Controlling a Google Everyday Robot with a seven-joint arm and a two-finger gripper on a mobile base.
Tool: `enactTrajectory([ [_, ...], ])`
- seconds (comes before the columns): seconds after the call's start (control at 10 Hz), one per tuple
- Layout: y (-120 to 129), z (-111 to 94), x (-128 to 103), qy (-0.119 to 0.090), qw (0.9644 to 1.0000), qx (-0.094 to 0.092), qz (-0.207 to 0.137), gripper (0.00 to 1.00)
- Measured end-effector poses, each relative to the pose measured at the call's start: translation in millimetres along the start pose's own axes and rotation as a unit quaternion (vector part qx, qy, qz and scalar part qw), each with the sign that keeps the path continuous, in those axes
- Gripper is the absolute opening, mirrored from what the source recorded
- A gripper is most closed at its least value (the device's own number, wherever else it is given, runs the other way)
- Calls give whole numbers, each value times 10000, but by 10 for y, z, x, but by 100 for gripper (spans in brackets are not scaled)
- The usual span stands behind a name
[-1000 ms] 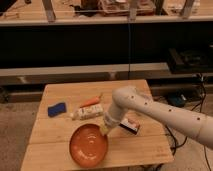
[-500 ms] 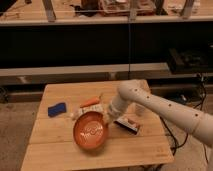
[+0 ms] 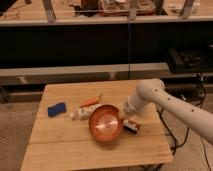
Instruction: Drag the ceramic bowl in a circle
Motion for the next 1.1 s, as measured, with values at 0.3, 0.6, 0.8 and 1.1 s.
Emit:
enactTrajectory([
  [0.3, 210, -142, -138, 53, 9976, -575, -371, 0],
  [0.6, 131, -146, -418, -167, 9894, -627, -1296, 0],
  [0.8, 25, -56, -608, -542, 9808, -718, -1728, 0],
  [1.1, -303, 255, -775, -988, 9689, -729, -2150, 0],
])
